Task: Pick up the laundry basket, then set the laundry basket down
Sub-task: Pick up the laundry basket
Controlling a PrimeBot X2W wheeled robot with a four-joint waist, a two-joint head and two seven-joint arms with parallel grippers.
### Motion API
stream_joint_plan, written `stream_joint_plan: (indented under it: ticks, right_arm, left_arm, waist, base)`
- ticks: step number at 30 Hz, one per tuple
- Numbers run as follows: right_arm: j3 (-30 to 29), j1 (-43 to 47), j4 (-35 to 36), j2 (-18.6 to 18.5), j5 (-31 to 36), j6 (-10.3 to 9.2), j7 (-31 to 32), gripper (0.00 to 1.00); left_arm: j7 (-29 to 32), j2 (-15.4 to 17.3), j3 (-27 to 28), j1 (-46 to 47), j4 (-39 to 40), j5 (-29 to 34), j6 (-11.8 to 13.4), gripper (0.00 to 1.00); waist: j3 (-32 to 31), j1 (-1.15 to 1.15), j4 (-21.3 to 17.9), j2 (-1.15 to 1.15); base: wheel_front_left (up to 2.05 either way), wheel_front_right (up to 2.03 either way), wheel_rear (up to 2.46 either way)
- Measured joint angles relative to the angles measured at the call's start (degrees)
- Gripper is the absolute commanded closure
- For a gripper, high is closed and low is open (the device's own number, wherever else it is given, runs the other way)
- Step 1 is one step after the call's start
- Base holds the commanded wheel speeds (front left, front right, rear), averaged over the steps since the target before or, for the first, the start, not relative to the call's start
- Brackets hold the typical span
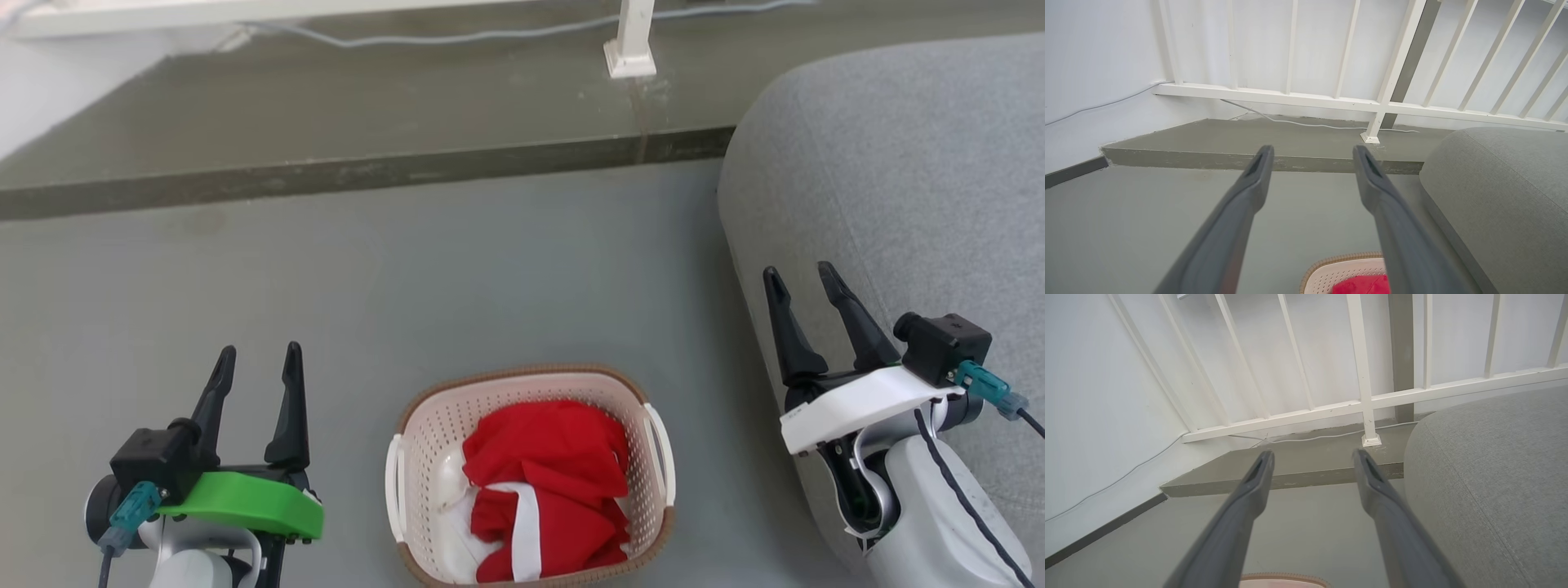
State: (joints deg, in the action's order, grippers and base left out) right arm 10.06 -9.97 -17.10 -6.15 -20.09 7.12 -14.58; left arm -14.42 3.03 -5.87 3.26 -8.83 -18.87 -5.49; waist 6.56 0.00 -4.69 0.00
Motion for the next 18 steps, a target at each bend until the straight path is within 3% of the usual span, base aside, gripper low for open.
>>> stream_joint_plan:
  ticks: [8,18]
  right_arm:
    - [-0.57,-0.23,-1.52,-0.15,-0.02,0.00,-0.01,0.00]
    - [0.69,-2.64,-4.95,0.31,-1.10,0.00,0.00,0.00]
  left_arm:
    - [0.00,-0.11,-0.75,0.48,-0.65,0.13,-0.54,0.00]
    - [0.01,-0.15,-4.07,5.03,-7.67,0.23,-1.12,0.00]
  waist:
    - [4.46,0.00,-0.34,0.00]
    - [11.28,0.00,-0.25,0.00]
  base:
    - [0.00,0.00,0.00]
    - [0.00,0.00,0.00]
